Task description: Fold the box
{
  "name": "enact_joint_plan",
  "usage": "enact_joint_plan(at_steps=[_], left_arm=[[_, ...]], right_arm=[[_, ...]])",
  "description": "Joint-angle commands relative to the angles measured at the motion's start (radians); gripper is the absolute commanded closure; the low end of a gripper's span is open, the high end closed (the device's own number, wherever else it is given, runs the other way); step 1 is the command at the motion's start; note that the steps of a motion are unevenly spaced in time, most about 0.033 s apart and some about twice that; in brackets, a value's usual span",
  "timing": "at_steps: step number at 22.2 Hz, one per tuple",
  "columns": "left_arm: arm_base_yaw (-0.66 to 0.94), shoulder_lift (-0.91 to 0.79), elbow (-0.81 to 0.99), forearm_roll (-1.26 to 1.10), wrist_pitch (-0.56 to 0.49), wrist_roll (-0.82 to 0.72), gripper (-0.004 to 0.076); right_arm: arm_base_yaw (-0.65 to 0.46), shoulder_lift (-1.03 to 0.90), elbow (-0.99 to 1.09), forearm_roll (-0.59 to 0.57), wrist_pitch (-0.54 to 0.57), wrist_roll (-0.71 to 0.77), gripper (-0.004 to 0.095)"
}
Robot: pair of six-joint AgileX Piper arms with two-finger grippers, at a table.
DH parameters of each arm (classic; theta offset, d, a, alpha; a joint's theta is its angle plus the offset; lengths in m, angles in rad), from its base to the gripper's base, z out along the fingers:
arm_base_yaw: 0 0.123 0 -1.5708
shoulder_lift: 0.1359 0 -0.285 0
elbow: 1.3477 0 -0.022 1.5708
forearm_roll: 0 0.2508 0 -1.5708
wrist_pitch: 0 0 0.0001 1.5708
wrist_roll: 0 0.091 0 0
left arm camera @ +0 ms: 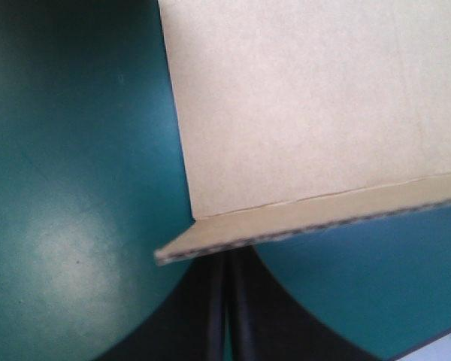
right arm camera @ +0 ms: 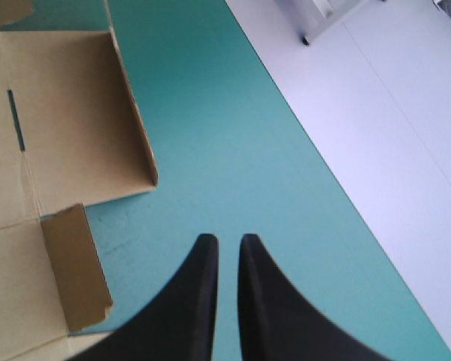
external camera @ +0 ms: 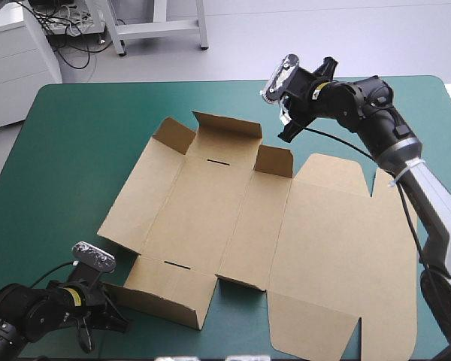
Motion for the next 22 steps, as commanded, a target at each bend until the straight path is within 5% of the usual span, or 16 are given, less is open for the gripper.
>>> enact_joint_plan(at_steps=[1,5,10,14,22], left_arm=[[-0.001,-0.002,-0.029,-0.014,-0.028,0.0,0.0756],[-0.001,-0.002,-0.029,-0.014,-0.03,0.0,0.0756],[-0.001,-0.002,-0.029,-0.003,-0.039,0.0,0.0756],[-0.001,-0.002,-0.029,0.001,-0.037,0.0,0.0756],[-0.001,-0.002,-0.029,0.001,-0.041,0.0,0.0756]], right_arm=[[-0.001,-0.074,-0.035,-0.131,0.02,0.183,0.0927],[-0.006,-0.085,-0.035,-0.249,0.148,0.388,0.093],[-0.087,-0.105,-0.031,-0.24,0.307,0.659,0.093],[-0.153,-0.159,-0.031,-0.127,0.387,0.649,0.093],[-0.153,-0.332,0.035,-0.133,0.475,0.67,0.093]])
